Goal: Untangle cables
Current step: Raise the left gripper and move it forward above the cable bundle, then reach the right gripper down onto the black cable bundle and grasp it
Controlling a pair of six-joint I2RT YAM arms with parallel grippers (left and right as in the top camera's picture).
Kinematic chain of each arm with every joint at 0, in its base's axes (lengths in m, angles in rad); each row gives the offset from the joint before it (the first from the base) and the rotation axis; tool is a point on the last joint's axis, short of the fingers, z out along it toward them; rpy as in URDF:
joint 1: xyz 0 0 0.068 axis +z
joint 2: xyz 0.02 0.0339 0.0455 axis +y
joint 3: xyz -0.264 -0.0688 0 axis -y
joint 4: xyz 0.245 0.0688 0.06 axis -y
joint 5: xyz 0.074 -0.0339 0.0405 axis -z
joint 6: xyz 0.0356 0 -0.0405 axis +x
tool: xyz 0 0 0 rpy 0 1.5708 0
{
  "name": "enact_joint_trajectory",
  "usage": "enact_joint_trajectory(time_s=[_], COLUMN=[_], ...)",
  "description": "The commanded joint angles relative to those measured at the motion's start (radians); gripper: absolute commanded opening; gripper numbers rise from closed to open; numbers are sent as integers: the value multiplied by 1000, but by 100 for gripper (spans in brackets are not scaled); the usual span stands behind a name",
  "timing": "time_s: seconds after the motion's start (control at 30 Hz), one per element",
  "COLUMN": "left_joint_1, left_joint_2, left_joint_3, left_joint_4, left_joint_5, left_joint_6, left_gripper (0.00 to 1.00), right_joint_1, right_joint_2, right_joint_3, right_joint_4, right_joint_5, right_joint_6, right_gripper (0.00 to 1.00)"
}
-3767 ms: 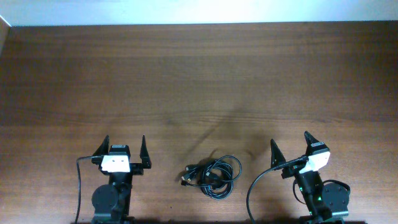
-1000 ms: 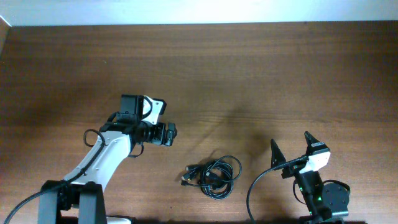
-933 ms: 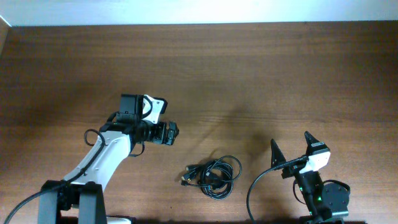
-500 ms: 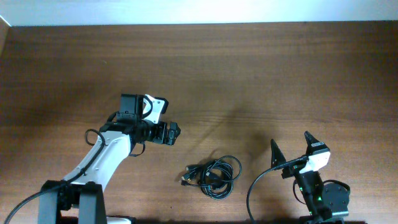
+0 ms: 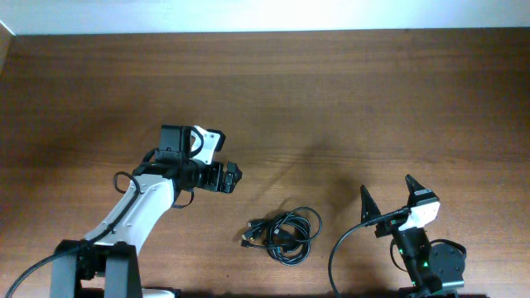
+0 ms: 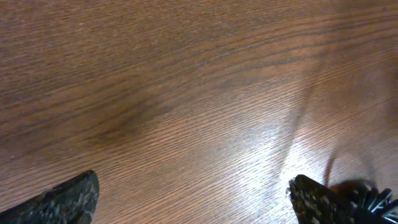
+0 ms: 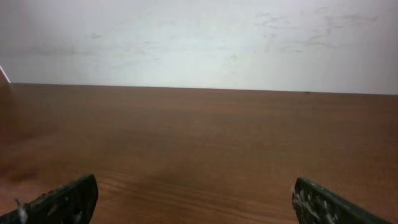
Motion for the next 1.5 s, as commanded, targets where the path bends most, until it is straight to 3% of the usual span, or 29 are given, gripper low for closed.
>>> enact_joint_trajectory(time_s=[0.0,0.57,0.83,0.9,0.93,1.0,1.07,1.17,1.33,1.37,1.47], left_joint_1=[-3,-3,-3,-3,-3,-3,-3,-3,-3,-3,-3], left_joint_2=[9,9,9,9,9,9,9,9,9,9,9], left_joint_3=[18,18,18,18,18,18,18,18,18,18,18], left_joint_4=[4,58,69,69,69,69,69,69,69,67,65], left_joint_5=[28,244,248,248,248,248,248,267,265,266,266], left_joint_6=[8,10,17,16,16,17,17,16,17,17,16], left_gripper=[99,99,99,99,99,99,99,99,99,99,99], right_joint_1=[4,4,4,4,4,4,4,4,4,4,4], right_joint_2=[-7,-7,-7,-7,-7,-7,-2,72,433,597,718], right_joint_3=[-5,-5,-5,-5,12,119,292,502,867,1010,1050], right_joint_4=[-5,-5,-4,98,97,-64,-322,-551,-878,-1058,-1097], right_joint_5=[13,13,53,10,-3,-9,-32,-37,-83,-97,-172], right_joint_6=[7,7,4,9,78,192,192,191,188,188,188], right_gripper=[99,99,99,99,99,99,99,99,99,99,99])
